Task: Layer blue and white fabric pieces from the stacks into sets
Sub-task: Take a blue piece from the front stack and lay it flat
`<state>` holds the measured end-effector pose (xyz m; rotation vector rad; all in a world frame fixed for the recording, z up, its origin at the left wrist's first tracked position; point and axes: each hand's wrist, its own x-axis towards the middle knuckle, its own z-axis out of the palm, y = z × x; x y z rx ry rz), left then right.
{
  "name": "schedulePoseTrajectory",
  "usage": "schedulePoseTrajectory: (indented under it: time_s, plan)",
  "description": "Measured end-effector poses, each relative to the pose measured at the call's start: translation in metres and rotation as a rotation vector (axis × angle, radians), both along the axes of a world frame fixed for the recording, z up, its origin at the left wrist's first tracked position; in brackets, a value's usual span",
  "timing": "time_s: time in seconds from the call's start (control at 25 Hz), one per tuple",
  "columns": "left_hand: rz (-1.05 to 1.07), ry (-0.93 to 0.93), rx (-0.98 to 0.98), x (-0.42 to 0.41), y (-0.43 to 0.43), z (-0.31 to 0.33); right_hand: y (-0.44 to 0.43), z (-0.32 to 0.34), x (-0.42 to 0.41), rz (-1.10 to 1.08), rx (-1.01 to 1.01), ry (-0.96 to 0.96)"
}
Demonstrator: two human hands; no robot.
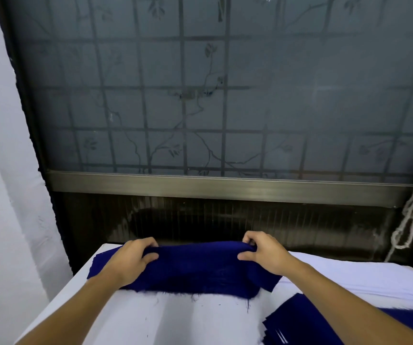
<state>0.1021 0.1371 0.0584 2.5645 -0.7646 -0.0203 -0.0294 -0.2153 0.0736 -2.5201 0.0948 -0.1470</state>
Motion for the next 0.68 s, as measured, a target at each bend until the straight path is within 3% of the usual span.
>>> schedulePoseTrajectory:
  time_s: [0.32,0.52,0.68]
  plan:
    - [0.114,0.12,-0.448,-0.048,0.011,0.042,-0.025,0.017,-0.08,-0.124,0.511,-0.121]
    - [0.167,0.181,-0.456,-0.078,0.005,0.039,-0.037,0.011,-0.134,-0.224,0.533,-0.17]
    - [0.239,0.082,-0.481,-0.111,-0.008,0.024,-0.044,0.013,-0.179,-0.31,0.503,-0.228]
